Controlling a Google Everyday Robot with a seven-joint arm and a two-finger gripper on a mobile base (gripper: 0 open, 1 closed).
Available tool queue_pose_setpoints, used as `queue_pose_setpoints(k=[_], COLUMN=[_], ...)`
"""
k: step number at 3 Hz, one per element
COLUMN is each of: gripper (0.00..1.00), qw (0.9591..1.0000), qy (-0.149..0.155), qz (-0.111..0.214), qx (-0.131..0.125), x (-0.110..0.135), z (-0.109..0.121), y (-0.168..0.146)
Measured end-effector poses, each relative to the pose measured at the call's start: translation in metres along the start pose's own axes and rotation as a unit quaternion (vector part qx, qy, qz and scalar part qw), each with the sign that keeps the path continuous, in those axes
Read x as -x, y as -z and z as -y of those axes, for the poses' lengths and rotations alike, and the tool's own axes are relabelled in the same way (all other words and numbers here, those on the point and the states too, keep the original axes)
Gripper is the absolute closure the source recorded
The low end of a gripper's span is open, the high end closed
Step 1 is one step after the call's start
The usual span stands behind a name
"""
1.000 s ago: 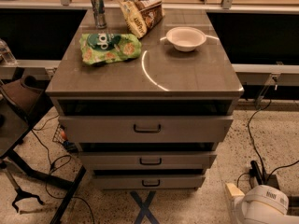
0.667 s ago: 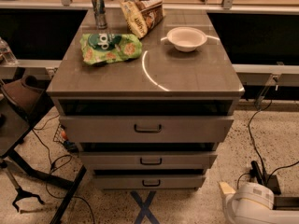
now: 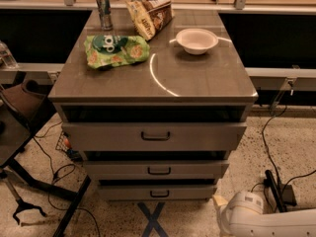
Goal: Open bottom drawer
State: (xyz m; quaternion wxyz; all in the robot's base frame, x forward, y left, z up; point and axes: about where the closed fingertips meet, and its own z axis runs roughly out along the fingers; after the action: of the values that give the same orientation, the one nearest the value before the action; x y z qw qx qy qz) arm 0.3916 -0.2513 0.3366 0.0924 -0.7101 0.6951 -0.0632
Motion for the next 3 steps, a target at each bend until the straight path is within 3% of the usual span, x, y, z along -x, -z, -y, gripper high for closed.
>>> queue_pose_setpoints(k=[1,2,3], gripper=[0.0,0.0,0.0], qw=[0.9998,0.9991,0.9988], qy=[0.013,0.036,0.037], qz=[0.013,0.022,0.031], qx=[0.01,0.002,0.005], x=[0.036,0.094,0.1], z=[-0.011,-0.015,-0.015], y=[-0.028,-0.052,-0.061])
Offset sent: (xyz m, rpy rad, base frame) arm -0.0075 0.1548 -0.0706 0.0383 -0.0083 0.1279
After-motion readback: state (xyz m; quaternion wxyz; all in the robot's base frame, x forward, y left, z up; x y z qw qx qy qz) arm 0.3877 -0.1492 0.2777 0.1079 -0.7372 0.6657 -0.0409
